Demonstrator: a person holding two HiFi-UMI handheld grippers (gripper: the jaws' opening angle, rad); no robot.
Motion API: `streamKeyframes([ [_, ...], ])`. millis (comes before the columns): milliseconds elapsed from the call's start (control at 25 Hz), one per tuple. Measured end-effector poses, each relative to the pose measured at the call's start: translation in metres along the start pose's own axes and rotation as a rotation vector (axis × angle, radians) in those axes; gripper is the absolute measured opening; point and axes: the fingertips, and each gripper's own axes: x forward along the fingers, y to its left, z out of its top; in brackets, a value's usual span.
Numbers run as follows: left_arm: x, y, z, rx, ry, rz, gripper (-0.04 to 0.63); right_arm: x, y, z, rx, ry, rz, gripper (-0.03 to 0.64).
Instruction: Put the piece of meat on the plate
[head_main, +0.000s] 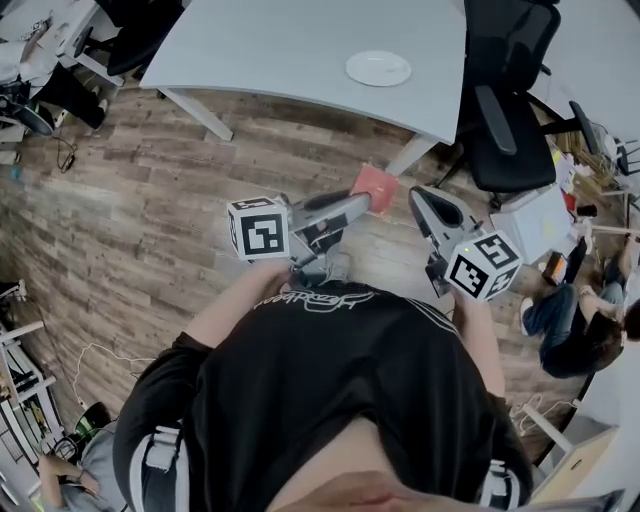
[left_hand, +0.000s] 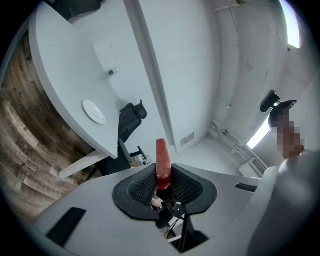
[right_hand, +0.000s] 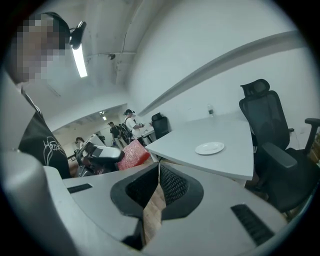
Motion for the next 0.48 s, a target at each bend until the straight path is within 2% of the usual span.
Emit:
streamKeyframes([
  [360,0.011,0.030,0.046,-0.001,-0.002,-0.005,0.089,0.036,-0.023,0.029,-0.032,-0.043,-0.006,0.009],
  [480,0.018,0.038,0.055,0.001,-0.003,-0.002,0.089,0.044,-0.028,0.033,-0.054,-0.051,0.017,0.009],
])
